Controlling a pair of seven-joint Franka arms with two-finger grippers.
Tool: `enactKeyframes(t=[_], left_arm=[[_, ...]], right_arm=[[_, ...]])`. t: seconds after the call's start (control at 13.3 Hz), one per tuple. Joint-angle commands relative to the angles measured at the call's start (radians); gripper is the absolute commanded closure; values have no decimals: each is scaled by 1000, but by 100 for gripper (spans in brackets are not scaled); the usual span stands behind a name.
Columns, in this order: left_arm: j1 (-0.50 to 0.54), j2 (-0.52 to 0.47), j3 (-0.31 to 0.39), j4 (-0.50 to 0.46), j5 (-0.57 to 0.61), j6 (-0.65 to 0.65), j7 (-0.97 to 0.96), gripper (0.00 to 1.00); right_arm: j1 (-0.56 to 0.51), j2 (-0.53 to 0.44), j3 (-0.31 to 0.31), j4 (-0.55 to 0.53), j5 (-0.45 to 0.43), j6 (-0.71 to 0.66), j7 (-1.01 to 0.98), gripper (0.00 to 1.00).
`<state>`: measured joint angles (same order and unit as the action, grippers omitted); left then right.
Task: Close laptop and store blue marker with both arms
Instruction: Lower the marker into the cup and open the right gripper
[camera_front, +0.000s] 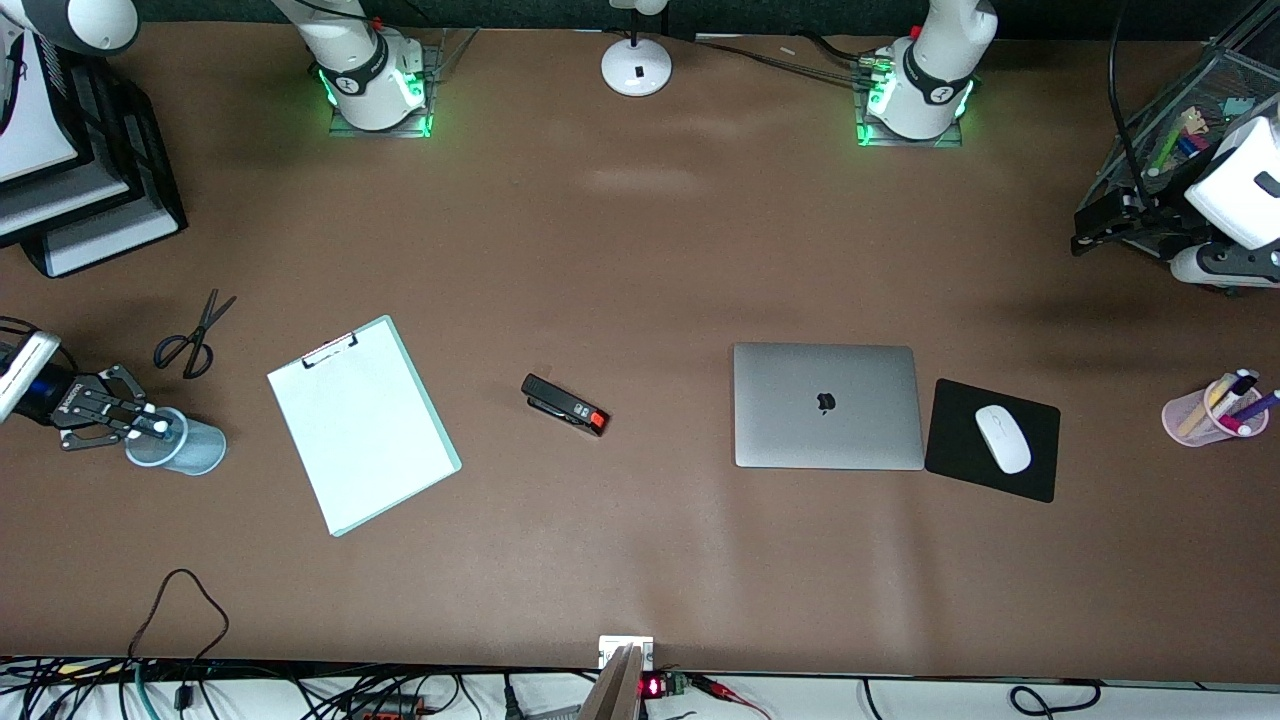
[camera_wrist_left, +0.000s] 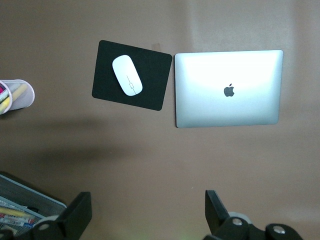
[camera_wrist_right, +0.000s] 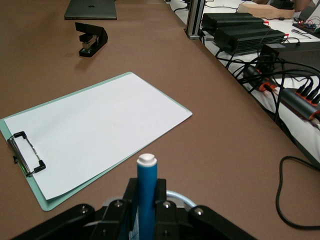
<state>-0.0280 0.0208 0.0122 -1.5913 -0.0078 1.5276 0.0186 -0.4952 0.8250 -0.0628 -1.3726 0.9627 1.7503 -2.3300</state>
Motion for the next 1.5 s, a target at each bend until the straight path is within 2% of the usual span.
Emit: enactKeyframes(t=[0.0,0.08,0.15,0.23,0.3,0.45,0.6,1.05,1.2,1.43], left_arm=[[7,14,5,33,-17,-20,12,0],[10,14,5,33,-17,-20,12,0],[10,14,5,33,-17,-20,12,0],[10,14,5,33,-17,-18,12,0],[10,14,5,33,-17,-17,12,0],[10,14,5,33,-15,-17,12,0],[10,14,5,33,-17,-15,12,0],[10,14,5,33,-15,-15,12,0],[10,14,5,34,-14,-15,12,0],[10,14,5,34,-14,-15,14,0]], right_arm=[[-22,28,12,30,22,-20,-16,91],[-22,28,11,30,19,-17,-14,86],[-22,28,8,30,18,-14,-9,60],[-22,28,6,29,18,-14,-2,11],[-22,23,6,29,18,-20,4,0],[-23,0,1,35,10,-29,39,0],[-22,-20,1,67,-47,-61,150,0],[-14,-35,0,295,-191,-274,446,0],[-5,-75,3,339,-246,-319,542,0],[44,-161,5,340,-320,-328,656,0]])
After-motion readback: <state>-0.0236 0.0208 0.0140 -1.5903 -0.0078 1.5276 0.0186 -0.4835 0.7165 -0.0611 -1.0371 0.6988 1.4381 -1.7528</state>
